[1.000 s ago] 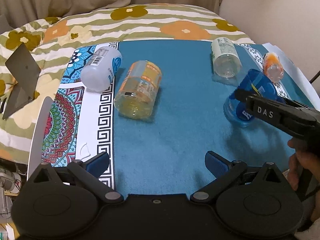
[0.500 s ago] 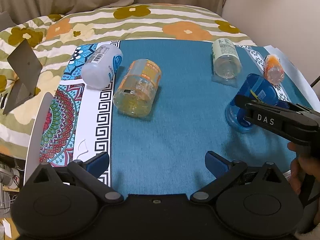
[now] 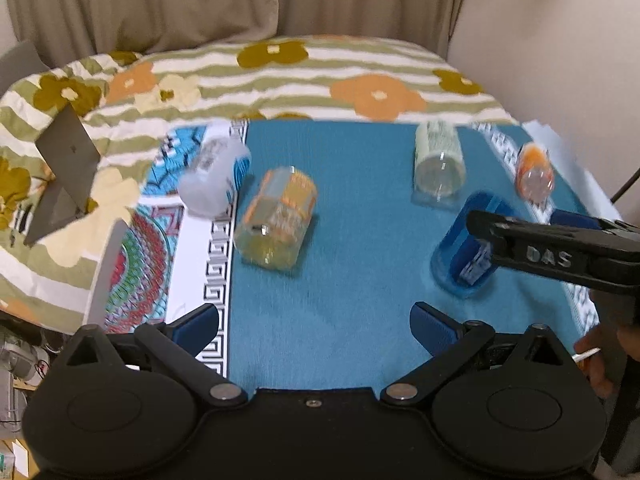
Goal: Flip cup upright
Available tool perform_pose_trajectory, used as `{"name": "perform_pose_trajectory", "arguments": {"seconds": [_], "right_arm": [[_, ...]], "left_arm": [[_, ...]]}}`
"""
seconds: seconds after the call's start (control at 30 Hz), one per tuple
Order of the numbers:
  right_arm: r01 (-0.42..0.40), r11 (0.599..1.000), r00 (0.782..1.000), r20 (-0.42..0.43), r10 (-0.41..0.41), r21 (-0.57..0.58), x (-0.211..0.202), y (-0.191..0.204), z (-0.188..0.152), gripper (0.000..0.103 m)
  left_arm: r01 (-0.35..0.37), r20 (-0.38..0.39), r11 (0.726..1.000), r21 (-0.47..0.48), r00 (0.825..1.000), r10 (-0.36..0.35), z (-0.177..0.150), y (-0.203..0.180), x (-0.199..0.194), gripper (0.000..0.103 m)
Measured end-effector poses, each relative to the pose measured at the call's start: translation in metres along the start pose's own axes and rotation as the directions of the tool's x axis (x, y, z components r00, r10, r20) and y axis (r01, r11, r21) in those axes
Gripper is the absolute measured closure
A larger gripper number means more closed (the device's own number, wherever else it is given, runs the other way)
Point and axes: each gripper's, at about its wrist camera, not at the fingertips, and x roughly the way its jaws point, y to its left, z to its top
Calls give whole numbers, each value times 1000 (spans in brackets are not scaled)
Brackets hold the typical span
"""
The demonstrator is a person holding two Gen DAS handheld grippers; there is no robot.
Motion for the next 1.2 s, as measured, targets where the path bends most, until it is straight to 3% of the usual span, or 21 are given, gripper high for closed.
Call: {"name": "perform_pose_trajectory", "arguments": {"seconds": [0.27,0.4,0.5,0.7,1.2], "right_arm": [[-13,998,1000,-12,12,-58,-63,-16,38,0],[37,996,998,-56,-42,-81,-84,-30,48,0],[77,992,990,-112,-88,-100,-90,-41,47,0],[90,993,985,-141,-101,-81,-96,-62,33,0],[81,995,987,-136,-89,-62,-99,-73,31,0]], "left_arm": [[-36,103,999,-39,994,39,18,-10,-44,0],[-54,152,998,-42,987,59,21,-16,-58,0],[-72,172,997,-37,982,78,19,-22,-63,0],[-66,185,997,-34,980,71,9,-36,-64,0],[-82,187,997,18,979,77,5,-53,-64,0]]}}
